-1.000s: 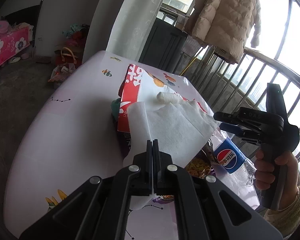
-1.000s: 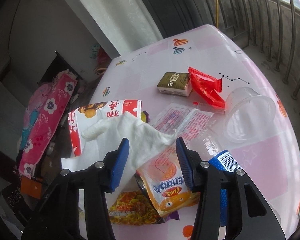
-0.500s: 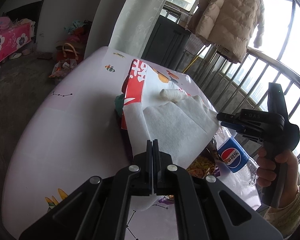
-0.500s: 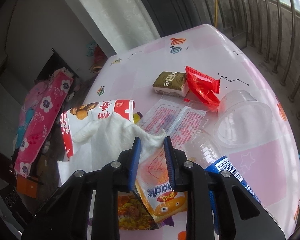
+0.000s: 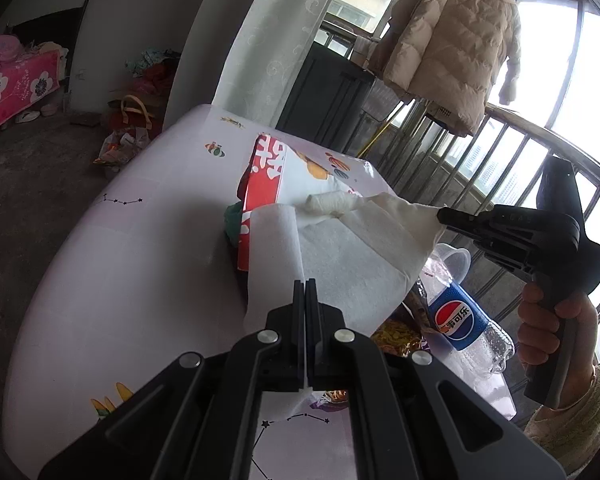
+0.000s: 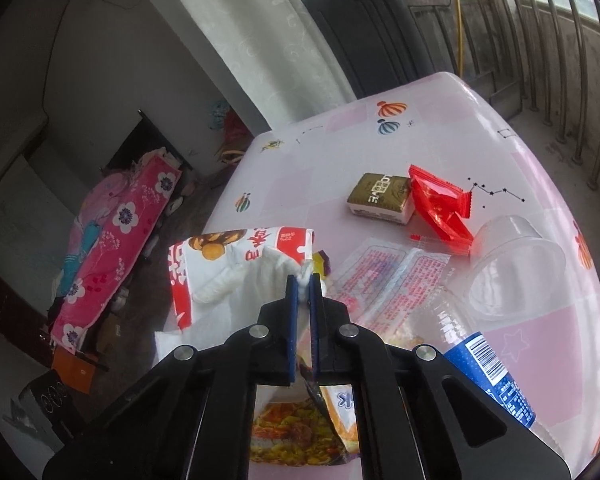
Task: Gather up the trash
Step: 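Lift the white tissue with the left tool while the right tool lifts the white glove, then open both tools over the blue wastebasket to drop tissue and glove, then return both tools to the table toward the clear bag and cup, then grasp the clear plastic bag with the left tool while the right tool grasps the clear cup, then carry bag and cup to the blue wastebasket and open both tools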
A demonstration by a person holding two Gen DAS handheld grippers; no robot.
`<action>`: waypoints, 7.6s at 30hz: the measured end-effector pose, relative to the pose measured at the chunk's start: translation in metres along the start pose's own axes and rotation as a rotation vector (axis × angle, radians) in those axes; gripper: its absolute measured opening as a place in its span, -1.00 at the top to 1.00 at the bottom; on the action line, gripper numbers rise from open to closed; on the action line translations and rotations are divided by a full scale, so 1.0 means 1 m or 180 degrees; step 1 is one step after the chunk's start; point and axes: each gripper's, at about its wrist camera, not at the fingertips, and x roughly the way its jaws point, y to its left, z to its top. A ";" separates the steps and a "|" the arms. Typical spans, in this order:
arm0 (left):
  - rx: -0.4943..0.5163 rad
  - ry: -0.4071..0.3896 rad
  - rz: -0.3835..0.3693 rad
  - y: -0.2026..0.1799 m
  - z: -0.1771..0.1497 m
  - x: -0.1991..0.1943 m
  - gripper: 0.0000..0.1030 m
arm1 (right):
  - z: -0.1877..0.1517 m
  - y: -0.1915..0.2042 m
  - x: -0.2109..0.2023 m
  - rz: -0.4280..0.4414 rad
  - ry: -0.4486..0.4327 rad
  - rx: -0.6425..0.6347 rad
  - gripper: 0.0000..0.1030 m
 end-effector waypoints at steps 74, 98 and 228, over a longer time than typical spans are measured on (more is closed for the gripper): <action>0.1716 0.2410 -0.1475 -0.556 -0.169 0.321 0.16 | -0.166 -0.430 -0.249 -0.2318 -0.1221 0.2804 0.06; 0.1283 0.1120 -0.1408 -0.339 -0.031 0.086 -0.89 | -0.074 -0.166 -0.237 -0.3235 -0.1464 0.0223 -0.84; 0.1779 0.1994 -0.1834 -0.531 -0.126 0.233 1.00 | -0.173 -0.360 -0.280 -0.1999 -0.1394 0.2649 0.92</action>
